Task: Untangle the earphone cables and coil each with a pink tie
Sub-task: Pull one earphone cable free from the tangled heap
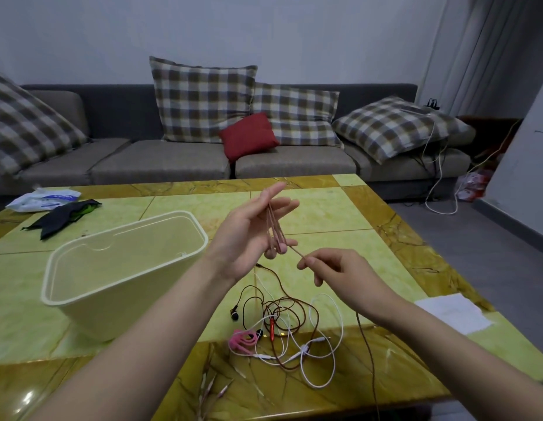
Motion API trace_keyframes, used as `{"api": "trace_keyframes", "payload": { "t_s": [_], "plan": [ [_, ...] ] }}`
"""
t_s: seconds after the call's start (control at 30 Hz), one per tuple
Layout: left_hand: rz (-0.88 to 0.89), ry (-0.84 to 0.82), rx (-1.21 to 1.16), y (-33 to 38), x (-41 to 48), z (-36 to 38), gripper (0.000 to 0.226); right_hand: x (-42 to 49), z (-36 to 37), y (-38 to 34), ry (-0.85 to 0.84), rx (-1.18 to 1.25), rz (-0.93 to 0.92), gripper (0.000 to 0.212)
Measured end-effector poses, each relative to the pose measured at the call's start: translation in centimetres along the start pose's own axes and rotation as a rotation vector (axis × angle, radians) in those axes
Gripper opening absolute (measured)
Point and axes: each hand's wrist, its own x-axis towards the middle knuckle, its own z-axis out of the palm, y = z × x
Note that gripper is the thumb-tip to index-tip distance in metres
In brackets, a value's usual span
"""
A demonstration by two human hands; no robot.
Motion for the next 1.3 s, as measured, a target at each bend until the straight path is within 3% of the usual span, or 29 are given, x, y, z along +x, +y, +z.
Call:
{"api": "trace_keyframes", "payload": {
  "t_s": [0.2,0.3,0.37,0.63,0.73,0.87,0.97,1.07,1.2,1.3],
  "plan": [
    [0.121,0.090,0.503,-0.3,-0.3,-1.0,0.026,-0.5,-0.1,-0.8,-0.077,-0.098,-0.047,0.021],
    [0.099,0.008,0.866,-0.9,-0.8,-1.7,0.026,-0.6,-0.4,-1.7,-0.077,-0.101,-0.083,0.021],
    [0.000,-0.080,0.938,-1.7,-1.3,-2.0,0.029,-0.4,-0.9,-2.4,-0.067,-0.117,-0.109,0.022],
    [-0.348,-0.300,0.240,-1.6,-2.2,-1.5,0.034,0.8,-3.1,-2.8,0.087,-0.129,-0.140,0.020],
    [-0.370,-0.330,0.013,-1.7,-2.0,-1.4,0.034,1.1,-2.9,-2.1,0.140,-0.080,-0.139,0.019],
    [-0.269,-0.355,-0.317,-1.7,-1.5,-1.6,0.029,0.8,-1.8,-0.9,0.125,-0.147,-0.116,0.020],
    [-0.190,-0.341,-0.389,-1.2,-1.0,-1.4,0.031,0.5,-0.8,-0.1,0.073,-0.169,-0.078,0.020],
    [-0.139,-0.140,-0.449,-0.4,-0.8,-0.7,0.031,0.0,-0.1,0.2,0.029,-0.176,-0.065,0.022],
    [-0.008,-0.013,-0.287,0.1,0.0,-0.6,0.027,-0.4,0.2,-0.2,-0.034,-0.189,-0.082,0.023],
    [0.065,0.016,-0.016,0.2,0.2,-0.7,0.028,-0.6,0.2,-0.7,-0.056,-0.223,-0.103,0.023]
  ]
}}
